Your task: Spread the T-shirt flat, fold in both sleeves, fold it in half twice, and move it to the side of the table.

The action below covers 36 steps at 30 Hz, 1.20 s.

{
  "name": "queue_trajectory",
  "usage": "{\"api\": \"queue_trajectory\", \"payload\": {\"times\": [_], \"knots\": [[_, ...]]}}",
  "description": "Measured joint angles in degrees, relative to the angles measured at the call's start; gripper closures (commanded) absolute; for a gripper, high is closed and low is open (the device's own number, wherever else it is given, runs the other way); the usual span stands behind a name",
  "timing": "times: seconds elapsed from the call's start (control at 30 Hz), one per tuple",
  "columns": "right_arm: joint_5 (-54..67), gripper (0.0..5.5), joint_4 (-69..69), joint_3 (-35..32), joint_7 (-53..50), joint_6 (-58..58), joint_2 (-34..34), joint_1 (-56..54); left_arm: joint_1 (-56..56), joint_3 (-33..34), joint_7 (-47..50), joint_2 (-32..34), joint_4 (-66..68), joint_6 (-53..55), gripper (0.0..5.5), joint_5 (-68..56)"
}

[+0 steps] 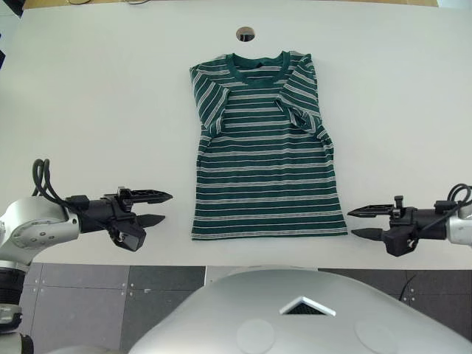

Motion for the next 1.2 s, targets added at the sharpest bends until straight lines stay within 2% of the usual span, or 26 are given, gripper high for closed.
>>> {"api": "queue_trajectory", "payload": {"times": [0.17, 0.67, 0.73, 1.0, 1.2], "knots": [[-2.17, 3.24, -3.06, 4.77, -2.06, 0.41, -0.02, -2.21, -2.36, -4.44, 2.74, -1.34, -1.98, 0.87, 2.22, 0.71], [-2.27, 3.24, -2.12, 9.01, -7.66, 1.29, -2.6, -4.41, -3.37, -15.07, 1.4, -1.52, -12.68, 11.73, 2.22, -4.9], [-2.27, 3.65, -1.38, 9.61, -8.44, 0.8, -2.6, -4.63, -3.93, -15.72, 1.0, -1.42, -12.95, 11.96, 2.22, -5.03], [-2.35, 5.38, 3.76, 12.37, -11.66, -2.21, -2.59, -5.83, -4.58, -18.47, 0.76, -1.13, -13.07, 13.45, 3.81, -5.17], [-2.36, 5.4, 6.42, 13.7, -13.97, -4.51, -2.59, -6.63, -5.05, -19.89, 0.75, -1.15, -12.17, 13.47, 4.81, -5.09]]}}
